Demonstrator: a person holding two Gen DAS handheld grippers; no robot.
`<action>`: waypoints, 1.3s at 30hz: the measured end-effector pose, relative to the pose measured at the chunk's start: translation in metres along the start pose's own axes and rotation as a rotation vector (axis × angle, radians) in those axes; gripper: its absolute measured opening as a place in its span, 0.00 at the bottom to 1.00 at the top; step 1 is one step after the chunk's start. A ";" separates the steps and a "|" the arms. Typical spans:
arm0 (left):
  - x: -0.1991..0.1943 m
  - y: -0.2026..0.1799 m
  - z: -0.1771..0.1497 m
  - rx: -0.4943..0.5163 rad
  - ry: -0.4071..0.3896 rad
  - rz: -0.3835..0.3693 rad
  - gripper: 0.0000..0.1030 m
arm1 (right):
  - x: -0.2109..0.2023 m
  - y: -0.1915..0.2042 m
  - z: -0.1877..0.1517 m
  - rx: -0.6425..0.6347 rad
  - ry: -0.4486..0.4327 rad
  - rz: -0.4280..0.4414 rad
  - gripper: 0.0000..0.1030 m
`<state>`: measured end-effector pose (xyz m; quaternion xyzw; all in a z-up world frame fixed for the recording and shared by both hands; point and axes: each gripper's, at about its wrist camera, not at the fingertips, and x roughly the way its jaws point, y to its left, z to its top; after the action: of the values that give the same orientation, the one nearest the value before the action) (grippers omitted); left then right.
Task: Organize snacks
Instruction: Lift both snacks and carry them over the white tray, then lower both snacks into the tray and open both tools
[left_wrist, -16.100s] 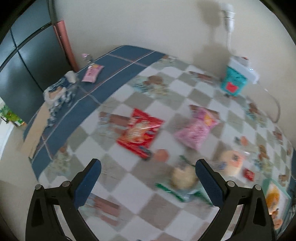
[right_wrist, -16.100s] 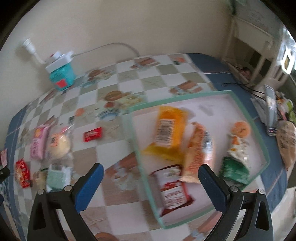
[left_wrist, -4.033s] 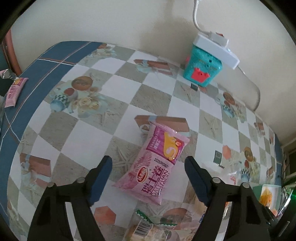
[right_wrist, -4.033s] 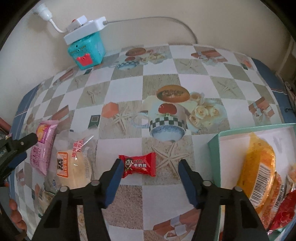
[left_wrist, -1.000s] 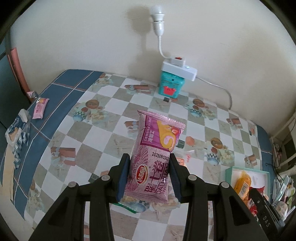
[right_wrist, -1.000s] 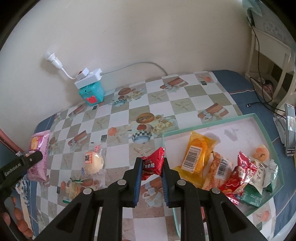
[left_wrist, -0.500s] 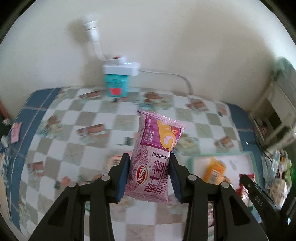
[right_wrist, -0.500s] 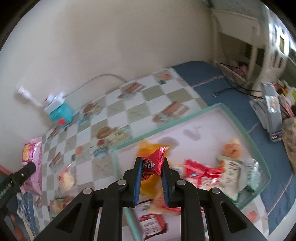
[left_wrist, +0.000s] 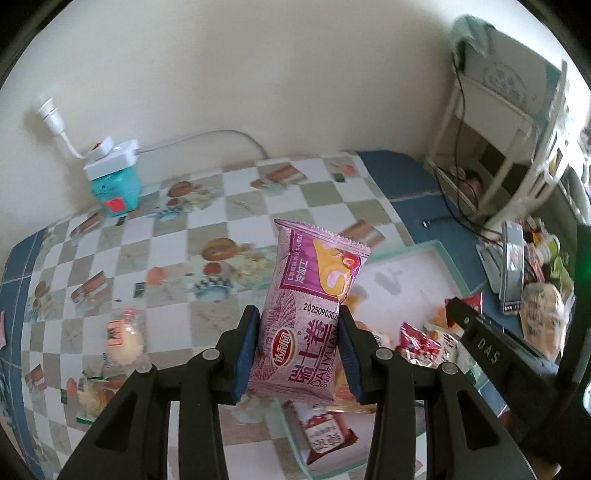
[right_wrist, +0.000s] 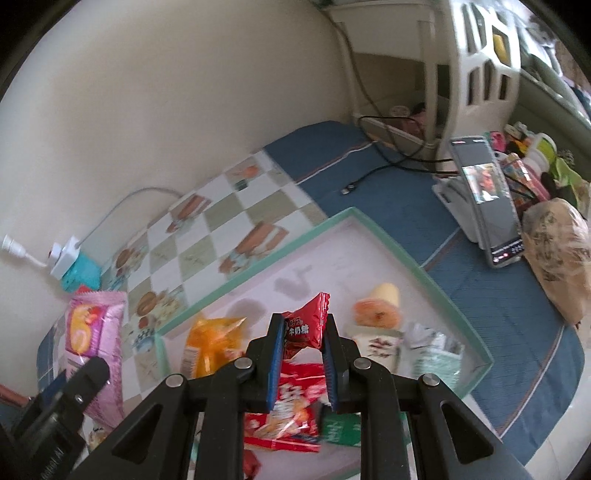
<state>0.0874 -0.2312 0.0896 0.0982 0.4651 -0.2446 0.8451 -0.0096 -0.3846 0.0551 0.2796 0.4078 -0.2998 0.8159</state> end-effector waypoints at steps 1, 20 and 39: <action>0.003 -0.004 -0.001 0.009 0.006 -0.003 0.42 | 0.001 -0.003 0.001 0.004 -0.001 -0.008 0.20; 0.047 -0.029 -0.014 0.059 0.121 0.006 0.42 | 0.039 -0.020 -0.004 0.041 0.085 -0.035 0.21; 0.058 -0.032 -0.018 0.054 0.159 0.006 0.44 | 0.055 -0.021 -0.007 0.041 0.157 -0.067 0.23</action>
<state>0.0841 -0.2704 0.0339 0.1416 0.5238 -0.2461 0.8031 -0.0013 -0.4077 0.0014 0.3049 0.4733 -0.3123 0.7652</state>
